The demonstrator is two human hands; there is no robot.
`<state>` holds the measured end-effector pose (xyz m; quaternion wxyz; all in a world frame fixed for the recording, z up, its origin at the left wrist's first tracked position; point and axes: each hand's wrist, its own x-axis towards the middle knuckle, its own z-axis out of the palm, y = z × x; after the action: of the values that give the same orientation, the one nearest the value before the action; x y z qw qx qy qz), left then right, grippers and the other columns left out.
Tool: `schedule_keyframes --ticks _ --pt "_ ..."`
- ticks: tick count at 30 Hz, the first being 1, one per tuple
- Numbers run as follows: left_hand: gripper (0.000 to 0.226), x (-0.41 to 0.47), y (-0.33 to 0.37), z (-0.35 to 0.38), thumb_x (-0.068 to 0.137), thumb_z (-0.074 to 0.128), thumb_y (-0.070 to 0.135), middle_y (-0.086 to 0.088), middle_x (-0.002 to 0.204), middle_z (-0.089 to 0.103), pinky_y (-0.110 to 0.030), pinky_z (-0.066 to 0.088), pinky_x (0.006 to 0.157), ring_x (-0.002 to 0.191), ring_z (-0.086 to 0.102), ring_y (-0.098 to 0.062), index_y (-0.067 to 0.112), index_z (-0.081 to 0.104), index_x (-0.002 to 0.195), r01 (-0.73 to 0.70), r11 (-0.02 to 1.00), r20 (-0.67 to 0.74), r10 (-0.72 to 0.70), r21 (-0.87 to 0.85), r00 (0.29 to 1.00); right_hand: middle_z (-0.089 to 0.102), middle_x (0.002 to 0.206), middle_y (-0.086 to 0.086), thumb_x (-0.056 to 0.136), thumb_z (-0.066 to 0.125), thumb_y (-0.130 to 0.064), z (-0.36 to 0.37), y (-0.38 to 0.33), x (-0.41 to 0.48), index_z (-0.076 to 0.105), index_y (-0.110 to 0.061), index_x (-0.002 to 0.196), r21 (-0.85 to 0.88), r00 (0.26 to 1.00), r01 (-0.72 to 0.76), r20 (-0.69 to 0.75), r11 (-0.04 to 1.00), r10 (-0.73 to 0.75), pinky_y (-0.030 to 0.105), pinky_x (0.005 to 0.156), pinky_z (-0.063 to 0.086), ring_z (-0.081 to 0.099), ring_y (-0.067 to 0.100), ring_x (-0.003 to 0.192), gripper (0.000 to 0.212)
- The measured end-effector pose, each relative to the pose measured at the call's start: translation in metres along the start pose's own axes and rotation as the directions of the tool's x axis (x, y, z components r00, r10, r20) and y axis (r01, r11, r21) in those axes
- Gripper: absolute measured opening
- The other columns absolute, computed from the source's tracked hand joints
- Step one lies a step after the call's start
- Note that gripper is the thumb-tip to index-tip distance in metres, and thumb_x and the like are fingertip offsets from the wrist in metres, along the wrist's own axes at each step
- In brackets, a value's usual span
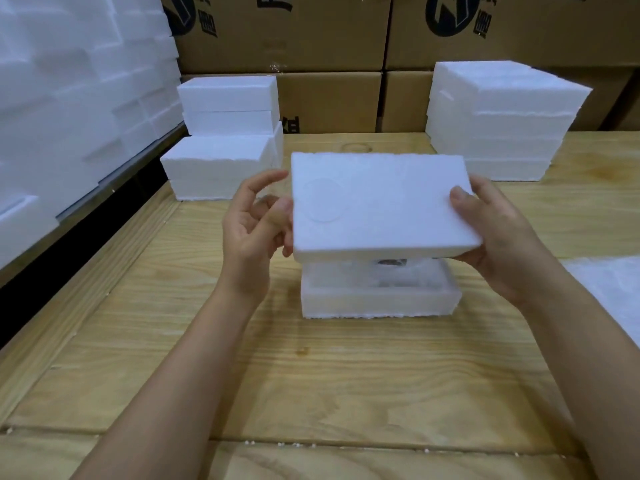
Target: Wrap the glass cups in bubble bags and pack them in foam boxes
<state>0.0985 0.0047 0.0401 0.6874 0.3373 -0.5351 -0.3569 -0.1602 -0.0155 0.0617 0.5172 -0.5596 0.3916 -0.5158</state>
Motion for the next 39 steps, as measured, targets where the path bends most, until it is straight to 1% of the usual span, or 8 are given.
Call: schedule_keyframes --ticks 8,12,19,25,28,33,36,39 --pt "0.037 -0.001 -0.014 -0.005 0.079 0.051 0.024 -0.002 0.063 0.047 -0.028 0.03 0.055 0.061 0.035 -0.024 0.023 0.066 0.113 0.146 0.98 0.02 -0.15 0.138 0.988 0.068 0.089 -0.009 0.074 0.057 -0.045 -0.011 0.005 0.001 0.064 -0.037 0.103 -0.232 0.994 -0.075 0.056 0.97 0.09 0.024 0.054 0.04 0.06 0.011 0.072 0.031" --pt "0.048 -0.003 -0.018 -0.006 0.073 0.061 0.042 -0.001 0.072 0.053 -0.018 0.03 0.05 0.06 0.041 -0.011 0.017 0.065 0.114 0.17 0.966 0.061 -0.185 0.192 0.981 0.067 0.076 -0.016 0.073 0.057 -0.045 -0.01 0.01 0.003 0.065 -0.034 0.095 -0.24 0.995 -0.087 0.015 0.967 0.094 0.014 0.044 0.042 0.06 0.001 0.06 0.025" --pt "0.026 -0.004 -0.024 -0.009 0.075 0.061 0.021 0.013 0.06 0.054 -0.007 0.037 0.053 0.056 0.051 0.002 0.017 0.064 0.1 0.195 0.962 0.083 -0.213 0.189 0.973 0.067 0.076 -0.015 0.072 0.058 -0.047 -0.012 0.019 0.006 0.068 -0.036 0.094 -0.282 0.992 -0.116 0.018 0.952 0.126 0.018 0.05 0.04 0.058 0.004 0.061 0.026" --pt "0.048 -0.002 -0.024 -0.009 0.06 0.066 0.046 -0.004 0.089 0.051 -0.023 0.04 0.066 0.077 0.049 -0.012 0.028 0.064 0.104 0.221 0.944 0.065 -0.243 0.245 0.968 0.069 0.072 -0.019 0.082 0.059 -0.038 -0.011 0.023 0.005 0.067 -0.027 0.096 -0.265 0.991 -0.098 0.066 0.959 0.119 0.006 0.046 0.039 0.061 -0.005 0.058 0.02" --pt "0.046 -0.003 -0.022 -0.008 0.068 0.066 0.037 -0.005 0.112 0.06 -0.03 0.048 0.084 0.096 0.058 -0.018 0.03 0.062 0.113 0.228 0.94 0.108 -0.262 0.256 0.959 0.072 0.092 -0.01 0.091 0.054 -0.032 -0.009 0.028 0.005 0.067 -0.024 0.098 -0.227 0.987 -0.123 0.074 0.966 0.143 0.01 0.058 0.046 0.066 0.001 0.076 0.018" --pt "0.035 -0.004 -0.019 -0.009 0.077 0.06 0.026 0.012 0.104 0.069 -0.02 0.049 0.076 0.095 0.063 -0.008 0.021 0.064 0.112 0.262 0.942 0.191 -0.302 0.207 0.934 0.046 0.135 -0.009 0.089 0.056 -0.036 -0.006 0.032 0.005 0.054 -0.041 0.117 -0.126 0.985 -0.165 0.037 0.978 0.171 0.023 0.08 0.04 0.053 0.009 0.113 0.028" --pt "0.062 -0.005 -0.017 -0.017 0.068 0.064 0.042 -0.002 0.128 0.062 -0.024 0.05 0.085 0.112 0.06 -0.015 0.025 0.055 0.126 0.294 0.929 0.315 -0.355 0.226 0.88 0.051 0.12 -0.007 0.082 0.061 -0.033 -0.004 0.031 0.005 0.051 -0.047 0.107 -0.094 0.997 -0.076 0.028 0.993 0.079 0.018 0.067 0.046 0.061 0.005 0.089 0.03" --pt "0.08 -0.005 -0.012 -0.024 0.06 0.072 0.039 0.007 0.137 0.055 -0.029 0.049 0.095 0.123 0.054 -0.01 0.035 0.045 0.135 0.311 0.908 0.42 -0.408 0.281 0.811 0.055 0.097 -0.005 0.091 0.058 -0.019 -0.003 0.035 0.004 0.055 -0.032 0.092 -0.035 1.0 0.001 -0.02 0.999 -0.001 0.015 0.051 0.044 0.058 0.004 0.066 0.013"
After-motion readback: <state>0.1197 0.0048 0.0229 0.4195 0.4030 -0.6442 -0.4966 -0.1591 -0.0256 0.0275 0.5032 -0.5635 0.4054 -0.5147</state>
